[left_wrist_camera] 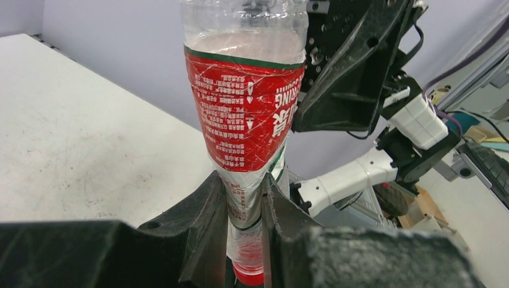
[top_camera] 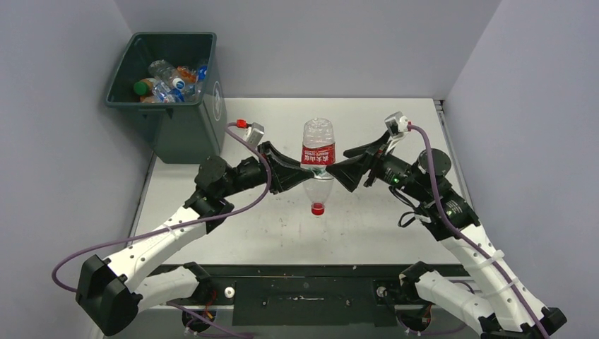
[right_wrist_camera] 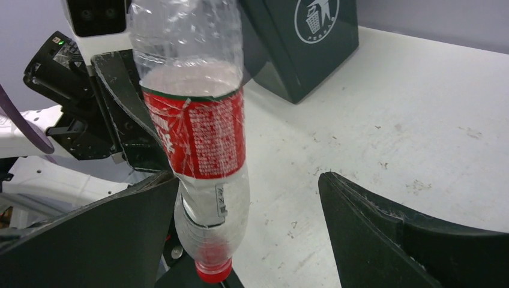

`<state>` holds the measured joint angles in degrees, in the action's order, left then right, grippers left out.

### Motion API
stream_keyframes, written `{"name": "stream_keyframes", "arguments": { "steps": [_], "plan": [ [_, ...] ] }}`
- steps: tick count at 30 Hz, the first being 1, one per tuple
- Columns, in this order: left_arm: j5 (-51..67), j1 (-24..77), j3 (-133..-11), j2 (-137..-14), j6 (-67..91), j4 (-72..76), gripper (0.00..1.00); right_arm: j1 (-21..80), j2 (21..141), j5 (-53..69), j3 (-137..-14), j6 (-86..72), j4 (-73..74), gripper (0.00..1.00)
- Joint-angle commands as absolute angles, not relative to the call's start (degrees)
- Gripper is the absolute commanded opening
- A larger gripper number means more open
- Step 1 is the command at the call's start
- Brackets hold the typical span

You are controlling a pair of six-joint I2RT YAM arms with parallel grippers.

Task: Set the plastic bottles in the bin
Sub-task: Pick up the plastic bottle from the corner of the board.

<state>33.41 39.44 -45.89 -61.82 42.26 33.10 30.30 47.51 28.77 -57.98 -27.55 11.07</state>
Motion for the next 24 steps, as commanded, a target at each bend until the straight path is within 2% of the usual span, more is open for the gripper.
{"name": "stream_keyframes", "arguments": {
  "steps": [1,6,9,14,15,18,20,21,22,24],
  "plan": [
    [38.4,40.3,-45.9,-60.6,38.5,28.8,0.0,29.8,49.9,35.1,-60.3,-31.7,1.4,0.9],
    [38.8,41.1,-45.8,-60.1,37.7,27.9,0.0,29.8,53.8,41.4,-59.9,-36.1,-5.8,0.9],
    [38.1,42.0,-45.8,-59.7,37.6,27.8,0.0,29.9,55.6,42.8,-59.8,-37.4,-7.1,0.97],
    [31.1,43.5,-45.9,-58.1,36.8,26.1,0.02,30.1,54.9,43.0,-57.0,-39.6,-12.3,0.53],
    [30.0,43.8,-45.9,-57.7,36.4,25.7,0.11,30.1,54.7,42.9,-56.8,-40.0,-13.0,0.47],
    [27.1,44.5,-44.2,-56.1,35.9,27.7,0.51,30.1,54.2,42.6,-56.3,-41.7,-15.6,0.37],
    [22.0,44.7,-40.8,-54.0,36.2,31.1,0.68,30.1,53.3,41.9,-55.0,-43.2,-18.9,0.34],
    [19.2,44.8,-38.5,-52.1,37.0,33.5,0.92,30.2,52.5,41.1,-54.0,-43.6,-20.8,0.33],
    [17.2,44.8,-36.1,-50.6,37.9,36.1,0.98,30.2,51.4,40.2,-52.6,-44.5,-23.2,0.32],
    [14.7,44.7,-31.7,-47.8,38.6,39.3,0.96,30.2,49.0,37.9,-49.6,-46.0,-27.9,0.31]
  ]
}}
